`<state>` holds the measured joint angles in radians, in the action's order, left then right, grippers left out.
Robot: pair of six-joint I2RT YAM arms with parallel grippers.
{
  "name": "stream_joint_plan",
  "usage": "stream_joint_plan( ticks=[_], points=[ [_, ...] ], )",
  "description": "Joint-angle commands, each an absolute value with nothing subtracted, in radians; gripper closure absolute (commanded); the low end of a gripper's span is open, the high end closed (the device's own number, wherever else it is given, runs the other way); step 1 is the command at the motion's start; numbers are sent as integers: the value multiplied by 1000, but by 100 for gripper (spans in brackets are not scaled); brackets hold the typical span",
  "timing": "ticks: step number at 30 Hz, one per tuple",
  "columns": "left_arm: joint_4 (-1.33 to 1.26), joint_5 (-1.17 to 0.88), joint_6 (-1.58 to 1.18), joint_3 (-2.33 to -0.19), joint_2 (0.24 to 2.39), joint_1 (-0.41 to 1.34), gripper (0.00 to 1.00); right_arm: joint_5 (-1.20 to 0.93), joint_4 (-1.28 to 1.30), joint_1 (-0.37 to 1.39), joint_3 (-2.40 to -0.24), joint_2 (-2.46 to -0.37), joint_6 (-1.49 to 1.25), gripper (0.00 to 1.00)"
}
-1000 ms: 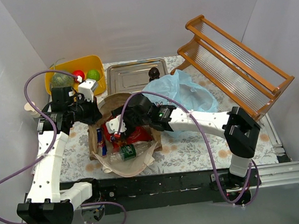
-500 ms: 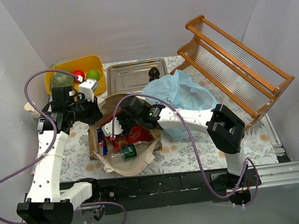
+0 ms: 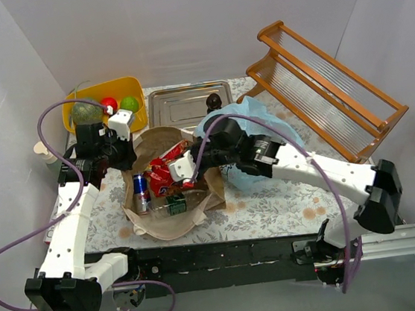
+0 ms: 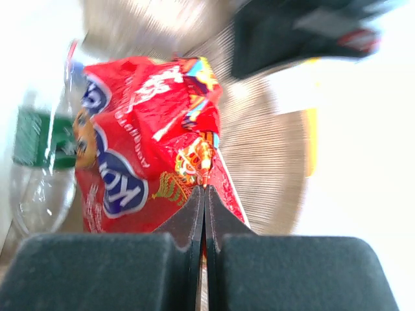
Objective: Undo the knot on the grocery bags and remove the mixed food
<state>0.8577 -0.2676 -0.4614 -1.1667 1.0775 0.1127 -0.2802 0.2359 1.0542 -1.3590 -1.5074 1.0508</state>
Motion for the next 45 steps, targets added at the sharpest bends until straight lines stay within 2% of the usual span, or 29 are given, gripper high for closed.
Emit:
stream_joint_plan(
  ticks=[1,6,8,11,14,15,16,18,20,22,24,25,29,34,40,45],
  points=[
    [784,-212,-465,-1140,1045,103,100,-336,60,1055,-1425,-1371,1002,99],
    [784,-216,-486,-1117,1057,103,100,-235,-85,1034,-1472,-1357,777,99],
    [784,-224,-489,-1117,1063,103,100,-256,10,1022,-1564,-1408,793,99],
    [795,-215,-492,-1134,1066,103,100,-132,-162,965,-1714,-1456,631,99],
    [792,-228,-497,-1132,1062,103,100,-229,84,891,-1804,-1557,593,99],
    [795,-238,-495,-1132,1063,103,99,-188,100,882,-1836,-1568,522,99],
    [798,-233,-495,-1137,1063,103,99,-205,-23,823,-1867,-1572,450,99],
    [813,-226,-500,-1143,1066,103,100,-153,-132,781,-2079,-1621,381,99],
    [815,-229,-502,-1141,1058,103,99,-133,-2,772,-2338,-1741,403,99],
    [807,-233,-496,-1137,1057,103,98,-195,64,769,-2288,-1715,423,99],
    [796,-226,-491,-1146,1063,103,96,-186,-85,762,-2068,-1643,391,99],
    [795,-216,-489,-1150,1072,101,95,-184,-131,761,-2031,-1597,387,99],
    [790,-228,-495,-1154,1085,101,92,-144,-97,767,-2131,-1628,360,99],
    [787,-236,-483,-1143,1089,101,86,-138,-87,765,-2201,-1634,458,99],
    [779,-248,-480,-1141,1100,101,80,-95,-120,729,-2108,-1548,624,99],
    [761,-264,-477,-1134,1109,100,73,-58,-111,643,-2046,-1511,644,99]
  ],
)
